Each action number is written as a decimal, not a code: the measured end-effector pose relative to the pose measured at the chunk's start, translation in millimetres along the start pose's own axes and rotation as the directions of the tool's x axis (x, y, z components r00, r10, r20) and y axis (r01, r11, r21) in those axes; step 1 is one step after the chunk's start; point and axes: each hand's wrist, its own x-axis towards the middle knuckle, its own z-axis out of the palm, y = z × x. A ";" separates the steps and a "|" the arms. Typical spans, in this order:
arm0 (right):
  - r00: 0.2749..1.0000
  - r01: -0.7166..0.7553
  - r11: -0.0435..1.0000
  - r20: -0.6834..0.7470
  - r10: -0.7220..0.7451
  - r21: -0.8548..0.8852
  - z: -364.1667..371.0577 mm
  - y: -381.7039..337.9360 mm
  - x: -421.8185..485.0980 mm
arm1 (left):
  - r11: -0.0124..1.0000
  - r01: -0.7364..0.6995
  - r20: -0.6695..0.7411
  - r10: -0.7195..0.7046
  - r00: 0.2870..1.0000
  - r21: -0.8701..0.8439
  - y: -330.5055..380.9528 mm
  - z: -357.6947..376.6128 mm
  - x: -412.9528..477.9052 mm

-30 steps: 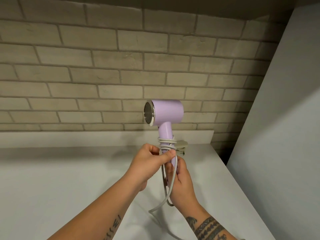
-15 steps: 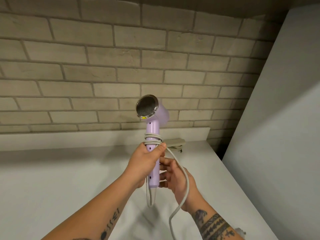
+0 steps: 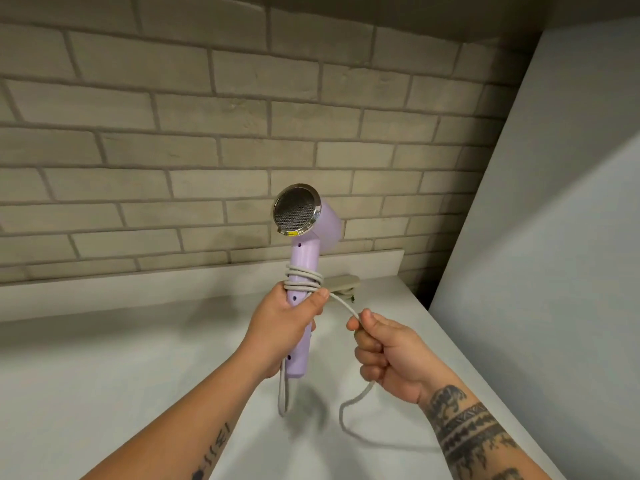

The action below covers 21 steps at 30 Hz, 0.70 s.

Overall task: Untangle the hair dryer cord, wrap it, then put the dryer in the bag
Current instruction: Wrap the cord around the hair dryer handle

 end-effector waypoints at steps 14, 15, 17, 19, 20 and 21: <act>0.924 0.262 0.866 -0.147 -0.352 -0.427 37.9 -4.0 -9.4 | 0.827 0.218 0.343 -0.033 0.939 -0.518 7.5 -8.9 0.4; 0.922 0.270 0.865 -0.146 -0.358 -0.422 41.0 -3.8 -8.5 | 0.818 0.227 0.375 -0.015 0.927 -0.528 6.6 -8.2 -0.1; 0.925 0.273 0.870 -0.137 -0.355 -0.411 46.7 -2.5 -6.2 | 0.793 0.260 0.431 0.003 0.902 -0.551 4.1 -6.0 -1.3; 0.932 0.273 0.891 -0.129 -0.338 -0.363 49.4 0.2 -3.2 | 0.778 0.273 0.469 0.031 0.883 -0.566 3.5 -3.9 -3.4; 0.935 0.276 0.901 -0.124 -0.332 -0.335 49.5 1.2 -1.7 | 0.776 0.272 0.484 0.048 0.874 -0.569 4.0 -3.5 -4.8; 0.935 0.281 0.906 -0.121 -0.333 -0.315 48.8 1.9 -0.3 | 0.777 0.270 0.496 0.062 0.866 -0.568 4.2 -3.2 -5.4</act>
